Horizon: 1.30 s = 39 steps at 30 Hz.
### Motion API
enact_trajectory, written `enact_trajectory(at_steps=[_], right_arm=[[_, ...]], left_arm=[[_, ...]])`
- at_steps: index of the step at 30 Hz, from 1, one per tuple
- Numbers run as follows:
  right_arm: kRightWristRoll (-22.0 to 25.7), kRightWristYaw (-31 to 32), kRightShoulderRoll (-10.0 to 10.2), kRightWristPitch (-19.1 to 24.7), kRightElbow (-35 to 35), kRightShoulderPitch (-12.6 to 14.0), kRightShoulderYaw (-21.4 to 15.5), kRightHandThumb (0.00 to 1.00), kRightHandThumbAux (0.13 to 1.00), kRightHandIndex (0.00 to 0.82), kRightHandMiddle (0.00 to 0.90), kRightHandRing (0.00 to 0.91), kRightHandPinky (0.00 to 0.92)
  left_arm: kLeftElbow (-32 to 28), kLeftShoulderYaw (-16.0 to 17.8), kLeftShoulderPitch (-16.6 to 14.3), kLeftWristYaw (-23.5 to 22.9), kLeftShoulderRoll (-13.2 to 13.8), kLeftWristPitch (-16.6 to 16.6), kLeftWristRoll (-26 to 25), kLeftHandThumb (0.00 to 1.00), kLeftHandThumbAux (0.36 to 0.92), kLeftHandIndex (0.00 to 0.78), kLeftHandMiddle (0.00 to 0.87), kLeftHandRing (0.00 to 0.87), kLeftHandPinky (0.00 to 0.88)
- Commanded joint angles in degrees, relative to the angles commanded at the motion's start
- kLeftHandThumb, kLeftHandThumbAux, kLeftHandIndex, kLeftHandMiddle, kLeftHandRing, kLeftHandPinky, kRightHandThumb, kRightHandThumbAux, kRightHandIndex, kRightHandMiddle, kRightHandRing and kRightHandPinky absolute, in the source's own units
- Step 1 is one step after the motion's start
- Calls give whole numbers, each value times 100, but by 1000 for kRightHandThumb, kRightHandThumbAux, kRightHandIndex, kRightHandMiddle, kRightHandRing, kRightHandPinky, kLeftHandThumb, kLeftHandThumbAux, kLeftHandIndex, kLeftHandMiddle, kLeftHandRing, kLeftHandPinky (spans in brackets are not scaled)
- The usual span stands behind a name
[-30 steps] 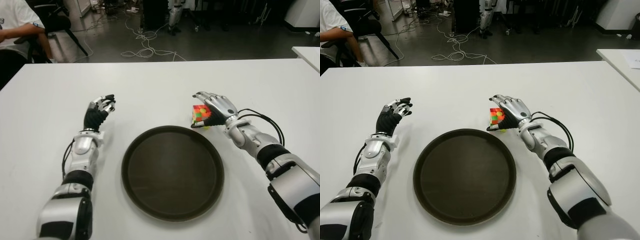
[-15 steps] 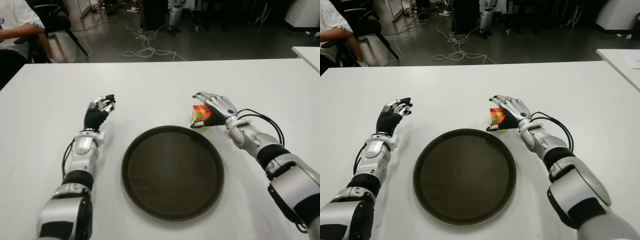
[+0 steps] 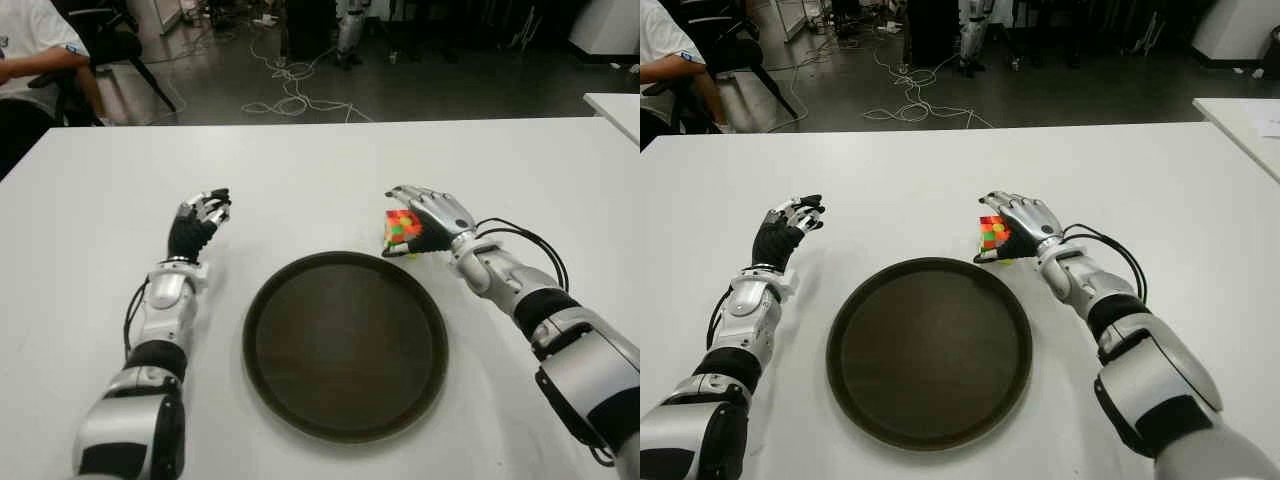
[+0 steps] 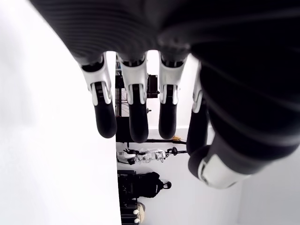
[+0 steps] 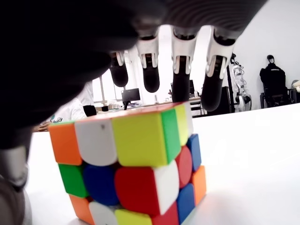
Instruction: Pick up the Rubik's Cube and put it in the plate
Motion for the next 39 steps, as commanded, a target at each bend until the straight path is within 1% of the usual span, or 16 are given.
enact_trajectory(at_steps=[6,12,22,30,39], right_arm=[[44,61,-3,-7,6,1,-33,0,565,109,147,180,291],[69,69,-4,-60,13,9,-70,0,577,114,160,193,309],[105,128,6,-28,45,-4,-105,0,566,114,160,188,291],[124,204,13,-6,100,-16,-114,0,560,112,152,183,282],[141,299,32,9,122,-29,-131,0,563,112,154,185,289]], left_arm=[[-4,11,10,-37,-3,-23,-19,684,723,399,238,225,254],[-6,12,11,-47,-7,-58,-9,684,724,399,235,221,243],[4,10,-1,28,-23,-74,14,684,724,399,237,220,244],[-11,24,-17,116,-49,1,12,683,724,399,236,220,239],[-42,37,-22,92,-70,70,-27,685,723,399,241,224,240]])
